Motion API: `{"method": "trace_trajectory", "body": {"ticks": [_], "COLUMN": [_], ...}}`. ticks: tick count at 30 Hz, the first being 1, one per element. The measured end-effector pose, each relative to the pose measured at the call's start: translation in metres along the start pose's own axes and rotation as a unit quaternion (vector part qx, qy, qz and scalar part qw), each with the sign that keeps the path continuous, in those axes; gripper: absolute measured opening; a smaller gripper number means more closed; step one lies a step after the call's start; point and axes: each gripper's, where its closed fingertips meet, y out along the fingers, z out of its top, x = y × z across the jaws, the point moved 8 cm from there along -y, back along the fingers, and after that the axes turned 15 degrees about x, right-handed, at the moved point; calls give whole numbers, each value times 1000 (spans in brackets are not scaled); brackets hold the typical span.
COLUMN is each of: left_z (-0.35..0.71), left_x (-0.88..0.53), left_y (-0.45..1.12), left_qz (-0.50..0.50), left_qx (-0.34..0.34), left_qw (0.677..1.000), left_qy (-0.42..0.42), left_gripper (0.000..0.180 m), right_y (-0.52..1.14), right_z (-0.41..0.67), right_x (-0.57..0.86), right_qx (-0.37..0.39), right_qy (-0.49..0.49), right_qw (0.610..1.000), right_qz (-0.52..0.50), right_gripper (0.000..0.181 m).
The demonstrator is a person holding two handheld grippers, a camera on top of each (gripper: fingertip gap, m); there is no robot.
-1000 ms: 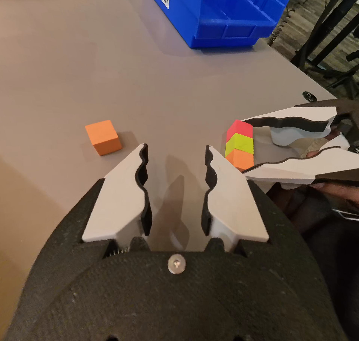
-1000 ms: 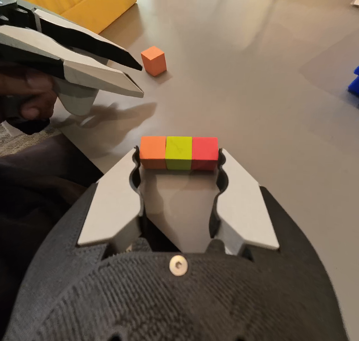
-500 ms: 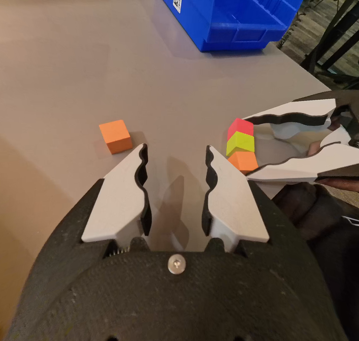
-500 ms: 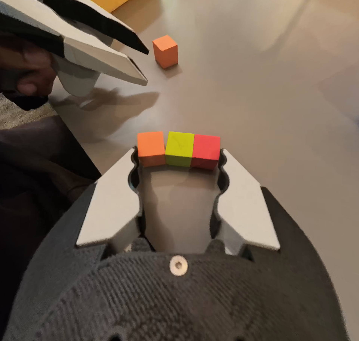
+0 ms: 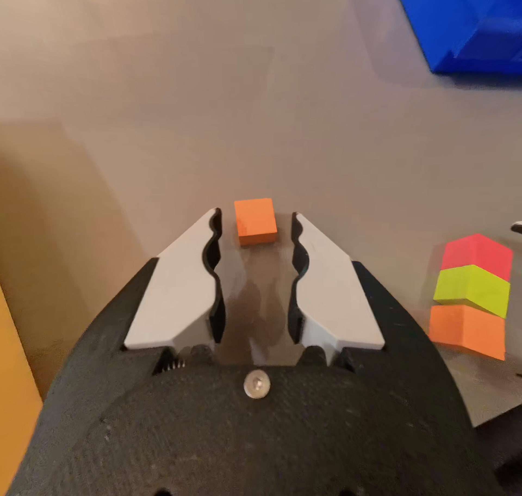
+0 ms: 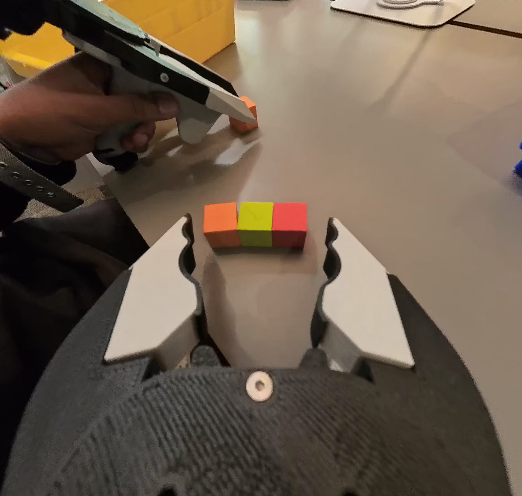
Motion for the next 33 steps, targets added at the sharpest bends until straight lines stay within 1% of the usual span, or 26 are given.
{"method": "trace_trajectory", "body": {"ticks": [3, 8, 11, 14, 16, 19, 22, 24, 27, 29, 31, 33], "left_z": [-4, -6, -4, -6, -12, -26, -34, -35, -38, -41, -44, -44], "left_x": [4, 13, 27, 49, 59, 69, 74, 80, 85, 88, 89, 86], "left_y": [-1, -13, -30, -54, -67, -79, -77, -73, -68, -66, -66, -68], "left_qz": [-16, -48, -110, -234, -303, -374, -382, -383, -375, -371, -367, -355], "left_qx": [-14, -6, 9, 16, -2, -34, -47, -45, -47, -50, -58, -60], "left_qw": [1000, 998, 991, 964, 939, 901, 896, 899, 901, 901, 901, 906], "left_qy": [8, 47, 72, 121, 161, 216, 220, 208, 214, 218, 224, 225], "left_gripper": [26, 25, 25, 25, 25, 25, 25, 25, 26, 30, 38, 42], "right_y": [-4, -3, -3, -4, -4, -7, -13, -15, -17, -17, -16, -15], "right_z": [0, -1, -1, -1, -1, 1, 5, 6, 6, 5, 4, 3], "right_x": [3, 2, 2, 2, 2, 1, 5, 9, 11, 11, 10, 9], "right_qx": [10, 8, 7, 13, 15, 31, 61, 67, 70, 68, 62, 55], "right_qy": [9, 4, 2, 6, 9, 14, 43, 66, 77, 74, 68, 61], "right_qw": [1000, 1000, 1000, 1000, 1000, 999, 996, 994, 993, 994, 995, 996], "right_qz": [-3, 1, 5, 10, 16, 38, 46, 47, 47, 46, 46, 44], "right_gripper": [92, 92, 91, 90, 90, 91, 89, 90, 90, 91, 92, 92]}}
